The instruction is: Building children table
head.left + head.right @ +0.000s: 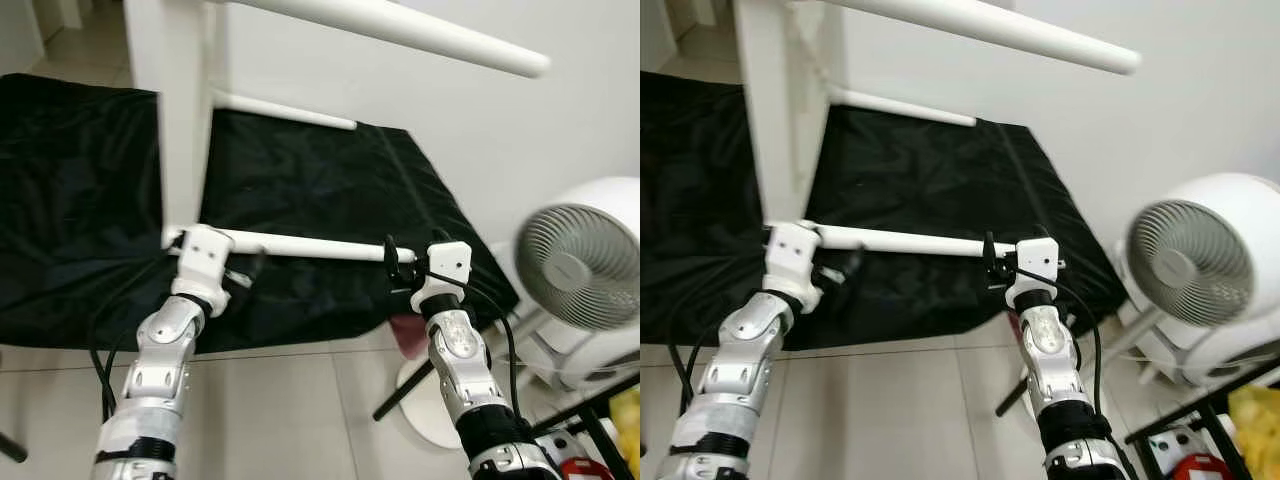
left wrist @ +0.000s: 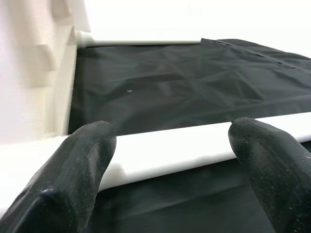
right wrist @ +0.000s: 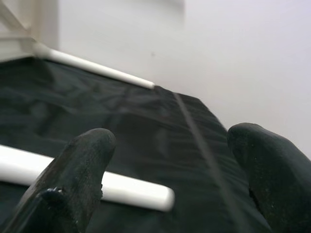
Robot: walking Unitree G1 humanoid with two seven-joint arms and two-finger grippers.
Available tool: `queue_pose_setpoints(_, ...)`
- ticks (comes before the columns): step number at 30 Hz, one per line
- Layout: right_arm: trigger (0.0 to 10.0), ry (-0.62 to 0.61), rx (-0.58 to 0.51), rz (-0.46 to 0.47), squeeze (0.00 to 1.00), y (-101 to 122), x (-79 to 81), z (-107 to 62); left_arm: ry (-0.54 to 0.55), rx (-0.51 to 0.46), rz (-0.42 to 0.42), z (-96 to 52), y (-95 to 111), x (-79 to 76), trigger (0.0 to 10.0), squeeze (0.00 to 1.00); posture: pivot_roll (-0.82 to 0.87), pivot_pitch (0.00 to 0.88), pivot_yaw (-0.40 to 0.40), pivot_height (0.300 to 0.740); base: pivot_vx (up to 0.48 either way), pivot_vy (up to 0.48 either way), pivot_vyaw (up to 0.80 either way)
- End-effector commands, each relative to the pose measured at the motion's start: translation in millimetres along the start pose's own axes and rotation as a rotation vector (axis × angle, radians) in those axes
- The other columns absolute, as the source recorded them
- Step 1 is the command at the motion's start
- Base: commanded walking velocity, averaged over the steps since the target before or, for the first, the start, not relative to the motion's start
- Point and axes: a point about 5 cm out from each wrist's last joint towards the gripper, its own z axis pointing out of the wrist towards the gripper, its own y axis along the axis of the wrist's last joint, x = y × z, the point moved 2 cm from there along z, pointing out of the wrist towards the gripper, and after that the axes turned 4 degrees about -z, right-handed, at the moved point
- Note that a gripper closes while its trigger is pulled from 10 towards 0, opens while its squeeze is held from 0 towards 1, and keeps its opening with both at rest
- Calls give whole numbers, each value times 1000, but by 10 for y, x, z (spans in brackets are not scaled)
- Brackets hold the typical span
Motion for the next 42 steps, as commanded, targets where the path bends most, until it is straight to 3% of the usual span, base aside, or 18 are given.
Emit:
queue_pose_setpoints(1, 10000, -5, 31, -7, 0, -61, -27, -26, 8, 16, -3, 1, -50, -35, 10000, 0, 34, 0, -173, 740, 0, -480, 0)
queue_pose_setpoints(11, 10000, 3, 25, -1, 0, -50, -10, -22, 38, 4, -21, 12, -29, -27, 10000, 0, 37, 0, -173, 740, 0, -151, 0)
queue_pose_setpoints(21, 10000, 16, 29, -19, 0, -39, -10, 1, 64, -9, 95, 63, 27, -5, 10000, 0, 20, 10, -194, 740, 0, 0, 376)
queue_pose_setpoints(30, 10000, 14, 23, -6, 0, -24, -11, 21, 43, -16, 118, 86, 23, -58, 10000, 0, 8, 14, -195, 740, 0, 0, 88)
queue_pose_setpoints(35, 10000, 1, 21, -16, 0, -24, -60, 17, 104, -23, 69, 112, 63, 54, 10000, 0, 14, 17, -182, 740, 0, 0, 0)
queue_pose_setpoints(42, 10000, -4, 15, -18, 0, -27, -81, -12, 145, -55, 58, 1, 92, 173, 10000, 0, 34, 14, -176, 740, 0, 0, 0)
